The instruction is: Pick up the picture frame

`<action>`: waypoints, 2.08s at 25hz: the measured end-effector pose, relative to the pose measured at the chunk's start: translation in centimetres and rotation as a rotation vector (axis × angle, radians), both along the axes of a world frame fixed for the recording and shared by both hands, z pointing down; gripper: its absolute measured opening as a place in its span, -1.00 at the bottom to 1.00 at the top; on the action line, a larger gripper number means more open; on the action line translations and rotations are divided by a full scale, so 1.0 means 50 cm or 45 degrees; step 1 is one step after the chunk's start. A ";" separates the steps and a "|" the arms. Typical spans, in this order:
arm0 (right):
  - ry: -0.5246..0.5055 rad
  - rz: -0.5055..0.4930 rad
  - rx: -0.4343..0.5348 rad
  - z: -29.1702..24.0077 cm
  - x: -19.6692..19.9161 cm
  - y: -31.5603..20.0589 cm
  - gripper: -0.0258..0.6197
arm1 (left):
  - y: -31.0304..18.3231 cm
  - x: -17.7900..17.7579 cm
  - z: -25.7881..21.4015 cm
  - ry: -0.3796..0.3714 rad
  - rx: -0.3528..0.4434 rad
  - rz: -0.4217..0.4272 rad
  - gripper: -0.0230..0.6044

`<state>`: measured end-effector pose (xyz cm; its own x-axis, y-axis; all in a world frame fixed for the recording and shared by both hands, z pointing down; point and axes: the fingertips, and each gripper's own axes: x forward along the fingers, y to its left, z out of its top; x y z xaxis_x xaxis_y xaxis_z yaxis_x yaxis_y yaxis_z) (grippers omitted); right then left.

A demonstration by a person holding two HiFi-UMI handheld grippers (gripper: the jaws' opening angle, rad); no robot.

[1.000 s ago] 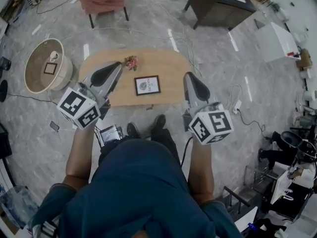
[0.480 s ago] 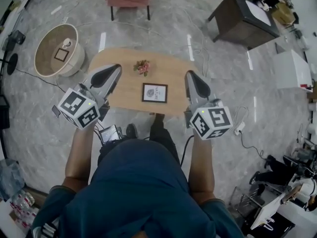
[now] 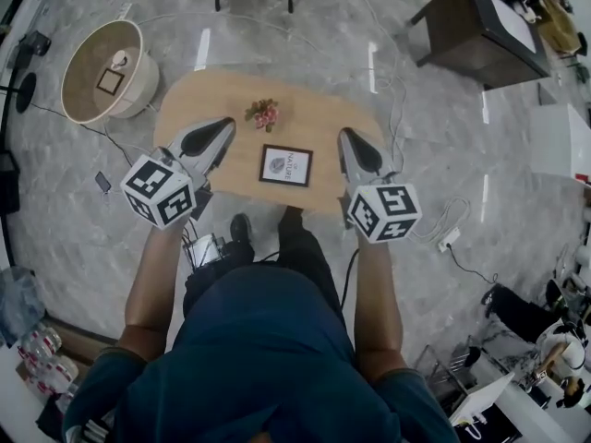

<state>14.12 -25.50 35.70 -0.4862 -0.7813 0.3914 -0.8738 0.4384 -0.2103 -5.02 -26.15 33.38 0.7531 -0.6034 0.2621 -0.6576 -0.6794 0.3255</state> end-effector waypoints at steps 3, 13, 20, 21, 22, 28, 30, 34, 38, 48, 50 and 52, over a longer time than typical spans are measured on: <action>-0.006 -0.001 -0.091 0.079 0.017 -0.022 -0.88 | -0.026 0.017 0.069 0.008 -0.098 -0.012 -0.94; -0.025 -0.002 -0.328 0.319 0.041 -0.082 -0.87 | -0.097 0.043 0.319 0.011 -0.410 -0.061 -0.94; -0.033 0.008 -0.454 0.464 0.045 -0.092 -0.87 | -0.113 0.043 0.478 -0.013 -0.571 -0.092 -0.94; -0.033 0.009 -0.476 0.486 0.045 -0.090 -0.87 | -0.113 0.042 0.503 -0.021 -0.596 -0.097 -0.94; -0.033 0.009 -0.498 0.508 0.046 -0.089 -0.87 | -0.113 0.042 0.528 -0.033 -0.621 -0.103 -0.94; -0.034 0.011 -0.643 0.640 0.046 -0.068 -0.87 | -0.099 0.043 0.665 -0.108 -0.742 -0.116 -0.94; -0.044 0.014 -0.686 0.679 0.044 -0.060 -0.87 | -0.094 0.044 0.707 -0.134 -0.774 -0.115 -0.94; -0.056 0.024 -0.768 0.756 0.046 -0.044 -0.86 | -0.083 0.052 0.797 -0.174 -0.851 -0.122 -0.92; -0.057 0.034 -0.864 0.837 0.052 -0.024 -0.83 | -0.063 0.057 0.886 -0.230 -0.928 -0.122 -0.82; -0.064 0.043 -1.097 1.004 0.054 0.033 -0.64 | -0.004 0.053 1.067 -0.408 -1.070 -0.099 -0.39; -0.065 0.052 -1.144 1.035 0.055 0.048 -0.64 | 0.010 0.056 1.095 -0.447 -1.085 -0.087 -0.39; -0.065 0.063 -1.188 1.063 0.054 0.061 -0.64 | 0.025 0.057 1.121 -0.483 -1.099 -0.082 -0.39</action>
